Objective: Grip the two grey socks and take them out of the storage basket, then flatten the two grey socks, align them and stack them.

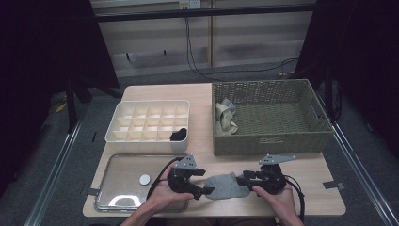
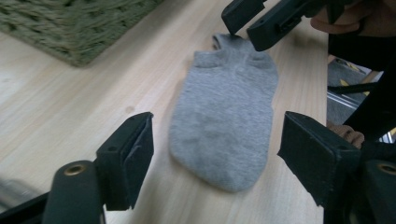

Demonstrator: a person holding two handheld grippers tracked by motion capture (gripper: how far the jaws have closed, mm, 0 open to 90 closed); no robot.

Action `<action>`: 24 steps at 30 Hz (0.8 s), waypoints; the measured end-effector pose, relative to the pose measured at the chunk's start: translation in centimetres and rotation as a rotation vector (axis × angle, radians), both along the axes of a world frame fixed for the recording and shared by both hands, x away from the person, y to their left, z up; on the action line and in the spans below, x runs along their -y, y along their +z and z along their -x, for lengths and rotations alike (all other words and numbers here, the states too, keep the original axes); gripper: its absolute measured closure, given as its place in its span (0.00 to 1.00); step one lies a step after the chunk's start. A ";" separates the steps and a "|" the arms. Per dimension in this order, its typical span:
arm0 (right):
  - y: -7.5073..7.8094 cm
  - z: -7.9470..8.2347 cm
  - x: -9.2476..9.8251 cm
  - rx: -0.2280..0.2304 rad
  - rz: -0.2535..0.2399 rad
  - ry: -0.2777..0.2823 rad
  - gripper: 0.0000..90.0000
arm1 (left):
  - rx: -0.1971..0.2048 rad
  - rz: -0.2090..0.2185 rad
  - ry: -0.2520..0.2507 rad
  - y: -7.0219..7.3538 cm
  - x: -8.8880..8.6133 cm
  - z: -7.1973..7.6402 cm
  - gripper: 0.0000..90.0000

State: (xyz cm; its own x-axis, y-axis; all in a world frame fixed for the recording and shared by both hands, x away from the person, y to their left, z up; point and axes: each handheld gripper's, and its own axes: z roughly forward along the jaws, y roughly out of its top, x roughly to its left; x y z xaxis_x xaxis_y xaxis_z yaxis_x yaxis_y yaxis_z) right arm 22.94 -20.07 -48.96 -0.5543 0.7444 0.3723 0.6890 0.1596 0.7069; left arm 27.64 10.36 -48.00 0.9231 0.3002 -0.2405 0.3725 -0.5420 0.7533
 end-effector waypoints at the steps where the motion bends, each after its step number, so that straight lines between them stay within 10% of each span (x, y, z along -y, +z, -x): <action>1: 0.0 -0.1 0.0 0.000 0.001 -0.007 0.54 | -0.001 -0.002 0.013 0.0 -0.3 -0.2 0.24; 24: 4.5 -2.4 -0.9 0.099 -0.092 0.044 0.47 | 0.056 0.010 0.220 1.4 -6.9 -0.2 0.12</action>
State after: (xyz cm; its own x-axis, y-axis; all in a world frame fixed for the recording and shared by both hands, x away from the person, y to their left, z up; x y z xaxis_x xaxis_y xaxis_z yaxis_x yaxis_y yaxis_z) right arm 25.39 -19.16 -44.42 -0.6233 0.6836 0.3796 0.6091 0.1199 0.7840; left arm 27.88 17.27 -46.63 0.8476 0.4935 -0.1950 0.4387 -0.4451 0.7807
